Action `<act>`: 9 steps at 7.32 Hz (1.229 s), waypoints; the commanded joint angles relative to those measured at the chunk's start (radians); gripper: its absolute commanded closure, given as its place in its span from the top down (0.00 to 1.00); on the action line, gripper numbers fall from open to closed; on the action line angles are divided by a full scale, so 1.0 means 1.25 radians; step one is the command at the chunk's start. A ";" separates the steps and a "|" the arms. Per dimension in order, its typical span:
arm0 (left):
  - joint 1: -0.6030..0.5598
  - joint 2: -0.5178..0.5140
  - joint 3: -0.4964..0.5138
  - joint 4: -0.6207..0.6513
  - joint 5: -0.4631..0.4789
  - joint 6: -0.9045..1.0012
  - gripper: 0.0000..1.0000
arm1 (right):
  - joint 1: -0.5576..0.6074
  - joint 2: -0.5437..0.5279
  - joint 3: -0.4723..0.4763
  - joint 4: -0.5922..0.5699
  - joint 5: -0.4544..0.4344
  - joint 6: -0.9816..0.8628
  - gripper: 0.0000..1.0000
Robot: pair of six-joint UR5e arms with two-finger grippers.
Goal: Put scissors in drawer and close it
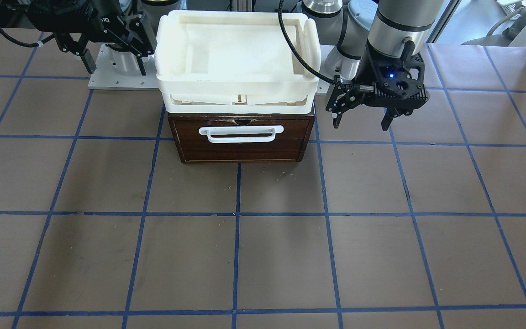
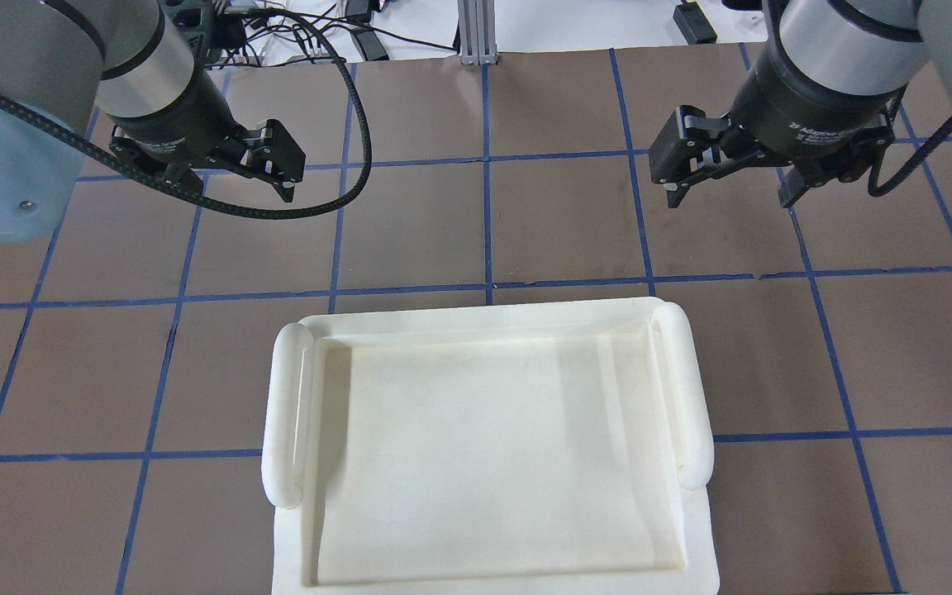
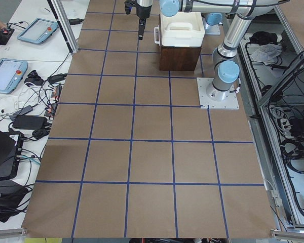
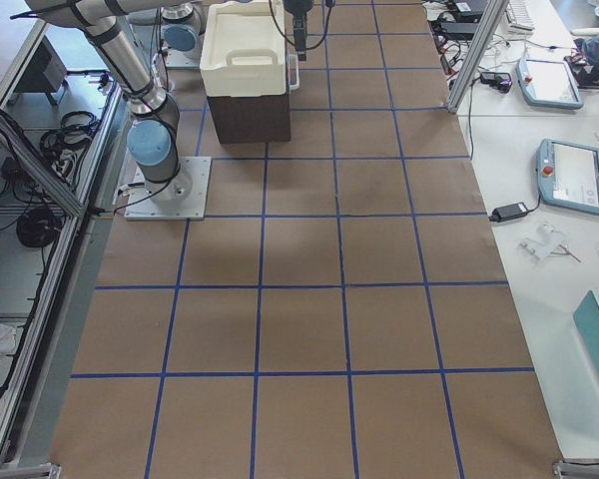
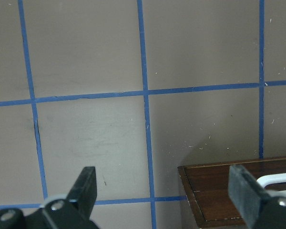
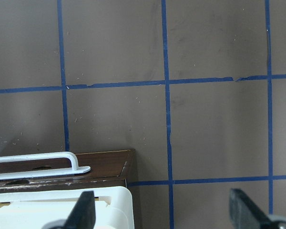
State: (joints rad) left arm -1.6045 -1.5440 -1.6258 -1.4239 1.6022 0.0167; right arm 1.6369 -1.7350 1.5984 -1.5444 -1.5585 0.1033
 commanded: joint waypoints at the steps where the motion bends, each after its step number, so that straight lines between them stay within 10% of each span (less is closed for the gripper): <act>1: 0.012 0.013 -0.003 -0.002 0.018 -0.017 1.00 | 0.000 0.000 0.000 0.001 -0.001 0.000 1.00; 9: 0.002 -0.010 0.007 -0.037 0.008 -0.049 1.00 | 0.000 0.001 0.000 0.001 -0.001 0.000 1.00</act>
State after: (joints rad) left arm -1.6011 -1.5545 -1.6164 -1.4691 1.6139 -0.0450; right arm 1.6368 -1.7346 1.5984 -1.5432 -1.5600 0.1028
